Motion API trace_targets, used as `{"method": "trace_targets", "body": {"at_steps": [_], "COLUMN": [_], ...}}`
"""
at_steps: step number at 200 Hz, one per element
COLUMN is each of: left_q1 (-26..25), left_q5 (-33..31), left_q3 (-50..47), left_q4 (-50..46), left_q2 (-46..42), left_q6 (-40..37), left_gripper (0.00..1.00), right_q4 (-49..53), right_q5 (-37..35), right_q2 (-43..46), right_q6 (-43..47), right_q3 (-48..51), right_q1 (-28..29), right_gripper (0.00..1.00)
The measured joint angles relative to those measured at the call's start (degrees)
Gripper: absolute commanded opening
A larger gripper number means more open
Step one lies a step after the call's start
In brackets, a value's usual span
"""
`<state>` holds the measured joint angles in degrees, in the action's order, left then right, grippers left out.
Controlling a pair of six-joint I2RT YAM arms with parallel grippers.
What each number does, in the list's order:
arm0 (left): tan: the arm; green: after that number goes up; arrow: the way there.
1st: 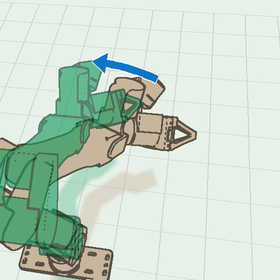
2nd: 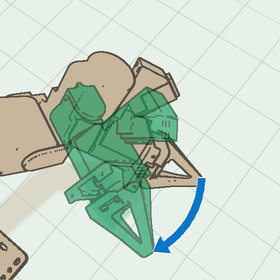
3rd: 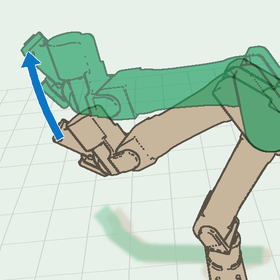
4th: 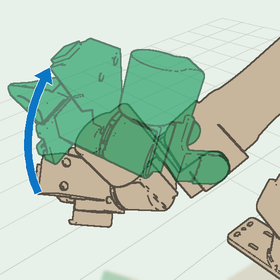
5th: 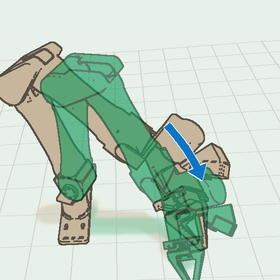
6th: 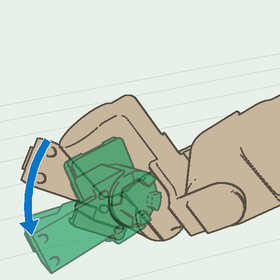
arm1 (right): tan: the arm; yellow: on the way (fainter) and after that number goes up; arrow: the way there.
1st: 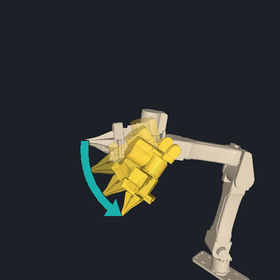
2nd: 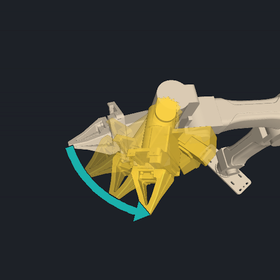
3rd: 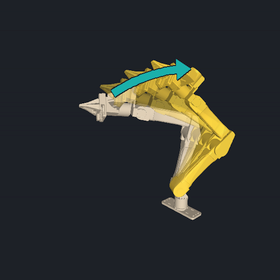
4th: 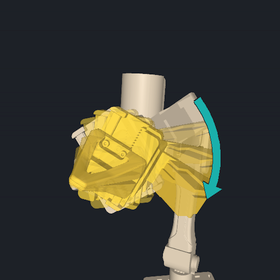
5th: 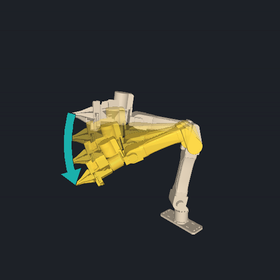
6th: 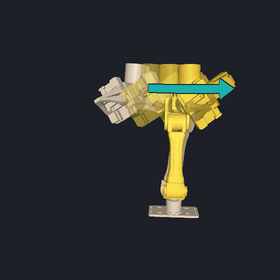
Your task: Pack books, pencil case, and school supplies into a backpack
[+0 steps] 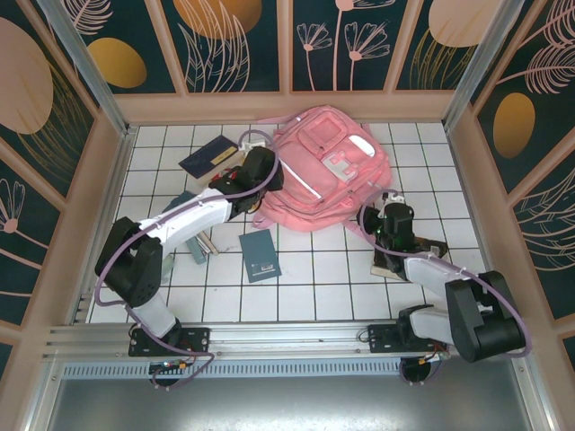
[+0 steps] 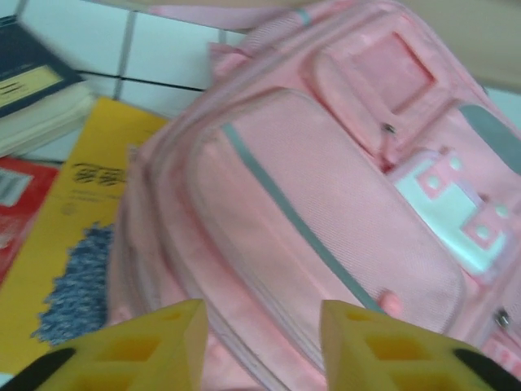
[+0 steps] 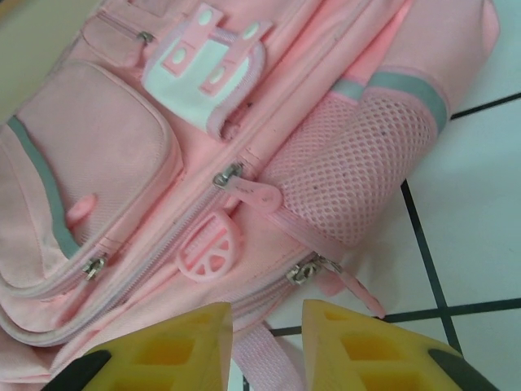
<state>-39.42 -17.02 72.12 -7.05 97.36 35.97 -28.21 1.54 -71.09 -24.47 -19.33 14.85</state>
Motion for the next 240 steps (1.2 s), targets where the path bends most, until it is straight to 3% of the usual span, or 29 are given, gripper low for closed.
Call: {"method": "trace_targets", "body": {"at_steps": [46, 96, 163, 200, 214, 240], "left_q1": [-7.56, -11.85, -17.4, -18.49, -18.62, -18.99], "left_q5": [6.75, 9.64, 4.5, -1.05, -2.8, -6.67], "left_q3": [1.88, 2.32, 9.99, 11.72, 12.33, 13.05], "left_q4": [4.5, 6.71, 6.8, 6.64, 6.54, 6.95], "left_q2": [7.34, 13.46, 23.93, 27.85, 28.98, 30.34], "left_q6": [-6.01, -16.46, -30.88, -35.69, -36.76, -38.42], "left_gripper": [0.32, 0.34, 0.48, 0.48, 0.4, 0.0], "right_q4": [3.87, 5.16, 4.96, 4.76, 4.61, 4.44], "right_q5": [1.09, 1.86, 5.46, 7.34, 7.96, 9.14], "right_q2": [-6.36, -5.07, -1.79, -1.79, -1.79, -1.79], "right_q6": [0.0, -2.71, -4.87, -5.05, -5.07, -5.07], "right_q3": [-1.99, -1.95, -1.01, -0.74, -0.74, -0.74], "right_q1": [-1.46, -5.97, -9.51, -9.68, -9.68, -9.68], "right_gripper": [0.3, 0.38, 0.39, 0.39, 0.4, 0.41]}}
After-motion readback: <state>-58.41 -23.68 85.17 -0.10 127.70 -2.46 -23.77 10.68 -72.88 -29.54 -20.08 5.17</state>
